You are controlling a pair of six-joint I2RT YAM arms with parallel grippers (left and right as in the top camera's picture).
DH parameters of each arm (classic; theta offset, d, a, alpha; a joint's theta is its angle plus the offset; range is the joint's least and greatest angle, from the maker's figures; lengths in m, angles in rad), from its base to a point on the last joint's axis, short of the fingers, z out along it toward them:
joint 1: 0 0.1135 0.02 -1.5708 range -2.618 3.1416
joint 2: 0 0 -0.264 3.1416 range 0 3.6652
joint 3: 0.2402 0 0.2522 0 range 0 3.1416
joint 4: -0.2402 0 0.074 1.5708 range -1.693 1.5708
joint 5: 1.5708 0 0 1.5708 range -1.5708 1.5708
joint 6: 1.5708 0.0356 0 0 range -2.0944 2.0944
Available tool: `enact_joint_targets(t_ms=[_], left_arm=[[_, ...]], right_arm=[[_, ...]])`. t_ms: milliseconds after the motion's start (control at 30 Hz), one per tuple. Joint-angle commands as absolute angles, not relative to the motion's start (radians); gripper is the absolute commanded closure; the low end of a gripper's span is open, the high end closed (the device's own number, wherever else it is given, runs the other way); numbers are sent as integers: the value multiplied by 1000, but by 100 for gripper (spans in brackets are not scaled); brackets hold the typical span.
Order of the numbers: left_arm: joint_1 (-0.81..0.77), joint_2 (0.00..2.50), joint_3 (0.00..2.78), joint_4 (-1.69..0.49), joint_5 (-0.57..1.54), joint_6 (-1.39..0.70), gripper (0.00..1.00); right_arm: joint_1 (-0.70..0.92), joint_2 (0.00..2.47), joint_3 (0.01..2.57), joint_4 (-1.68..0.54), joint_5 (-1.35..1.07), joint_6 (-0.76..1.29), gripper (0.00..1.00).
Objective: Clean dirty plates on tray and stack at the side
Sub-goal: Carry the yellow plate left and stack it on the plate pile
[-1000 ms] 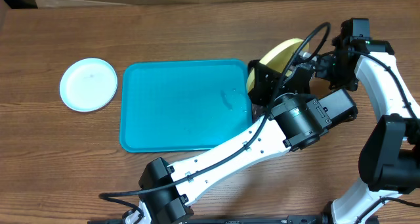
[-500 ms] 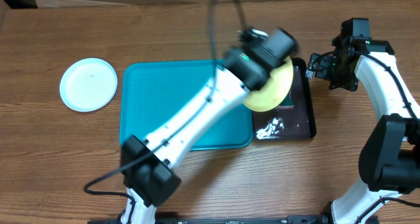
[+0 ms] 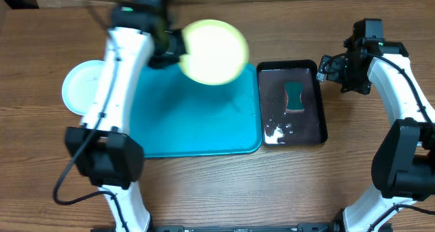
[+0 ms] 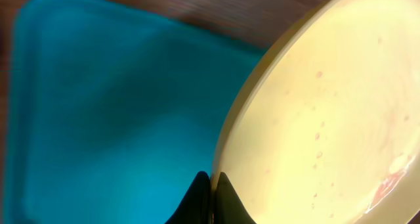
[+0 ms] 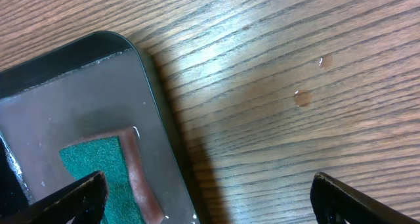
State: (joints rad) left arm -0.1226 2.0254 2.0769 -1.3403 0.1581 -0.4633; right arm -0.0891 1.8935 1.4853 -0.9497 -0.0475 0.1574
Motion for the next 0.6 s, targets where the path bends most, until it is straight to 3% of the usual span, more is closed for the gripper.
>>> enact_joint_targets(t_ms=[0, 333, 567], left_arm=[[23, 2035, 2103, -1377, 121, -442, 96], [340, 2035, 2103, -1400, 48, -442, 96], [442, 2035, 2088, -1376, -200, -506, 96]], right_arm=[[-86, 1874, 1498, -945, -50, 164, 0], [-86, 1874, 1498, -945, -50, 164, 0], [-86, 1874, 1498, -945, -50, 164, 0]])
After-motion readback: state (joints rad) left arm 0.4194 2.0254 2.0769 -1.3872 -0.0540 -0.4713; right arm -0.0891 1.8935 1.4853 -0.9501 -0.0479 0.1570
